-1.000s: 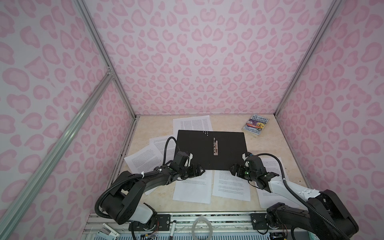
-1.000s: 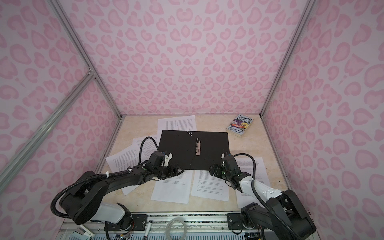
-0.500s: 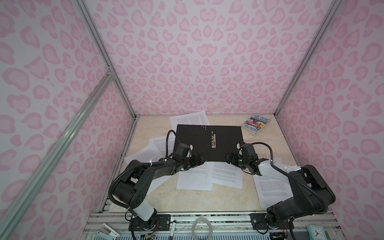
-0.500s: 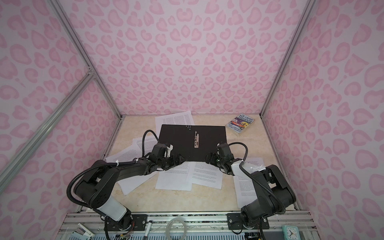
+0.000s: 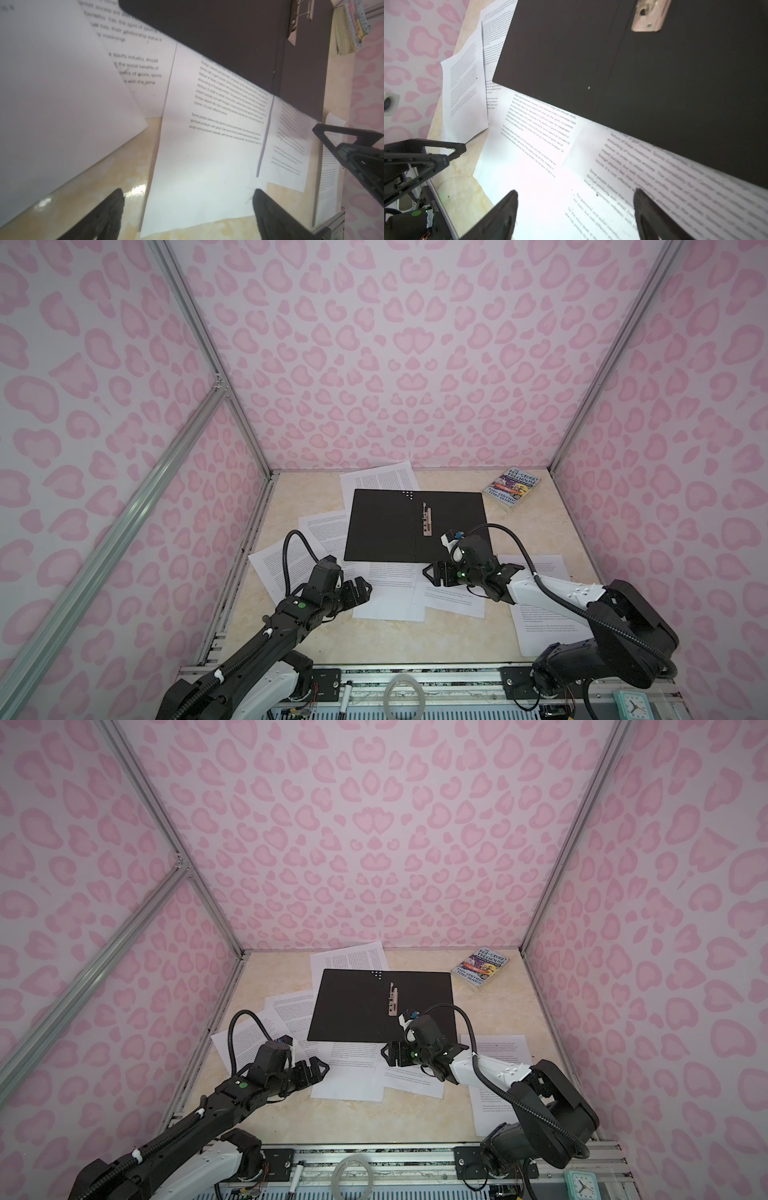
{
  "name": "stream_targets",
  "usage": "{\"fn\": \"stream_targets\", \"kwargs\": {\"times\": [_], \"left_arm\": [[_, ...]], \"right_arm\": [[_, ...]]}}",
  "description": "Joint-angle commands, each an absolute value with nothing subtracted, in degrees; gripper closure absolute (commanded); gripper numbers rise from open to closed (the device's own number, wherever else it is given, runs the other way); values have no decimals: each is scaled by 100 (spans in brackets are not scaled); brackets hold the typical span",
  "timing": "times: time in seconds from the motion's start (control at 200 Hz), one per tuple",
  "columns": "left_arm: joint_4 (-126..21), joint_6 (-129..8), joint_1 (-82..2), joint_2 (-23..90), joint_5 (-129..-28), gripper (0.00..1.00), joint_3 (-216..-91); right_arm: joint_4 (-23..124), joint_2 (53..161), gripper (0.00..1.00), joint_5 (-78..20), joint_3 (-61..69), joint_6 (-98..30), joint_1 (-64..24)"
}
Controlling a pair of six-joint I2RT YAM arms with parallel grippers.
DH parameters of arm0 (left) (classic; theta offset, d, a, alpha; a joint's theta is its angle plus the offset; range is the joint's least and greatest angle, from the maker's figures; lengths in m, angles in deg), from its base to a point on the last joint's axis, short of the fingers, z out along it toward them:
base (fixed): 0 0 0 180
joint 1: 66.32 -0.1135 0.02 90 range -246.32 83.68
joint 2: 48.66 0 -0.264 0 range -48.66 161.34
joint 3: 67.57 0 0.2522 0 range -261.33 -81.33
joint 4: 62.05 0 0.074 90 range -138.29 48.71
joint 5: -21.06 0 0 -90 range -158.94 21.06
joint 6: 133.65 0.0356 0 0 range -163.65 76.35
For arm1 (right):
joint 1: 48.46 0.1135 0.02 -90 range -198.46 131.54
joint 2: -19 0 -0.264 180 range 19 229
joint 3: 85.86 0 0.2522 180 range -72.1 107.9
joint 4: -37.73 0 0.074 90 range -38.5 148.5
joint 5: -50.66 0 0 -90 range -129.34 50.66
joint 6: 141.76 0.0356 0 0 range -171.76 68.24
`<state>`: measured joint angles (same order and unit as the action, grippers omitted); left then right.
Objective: Put the files into the folder
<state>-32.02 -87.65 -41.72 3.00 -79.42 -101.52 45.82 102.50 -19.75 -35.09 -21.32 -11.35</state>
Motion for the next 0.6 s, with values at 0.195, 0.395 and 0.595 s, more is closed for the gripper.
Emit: {"fn": "stream_targets", "kwargs": {"times": [0.195,0.395,0.595], "left_arm": [[-3310,-8876,-4254,571,-8617,2,-9856],[-3894,-9208,-4320,820,-9394,2,-9633],[-4643,-9737,-4405,654,-9857,2,-9378]], "right_arm": [[4360,10914,14,-1599,-3240,-2321,-751],[4323,11265,16,-1499,-3146,-2216,-741],[4296,11529,17,-1377,-3064,-2130,-714]]}}
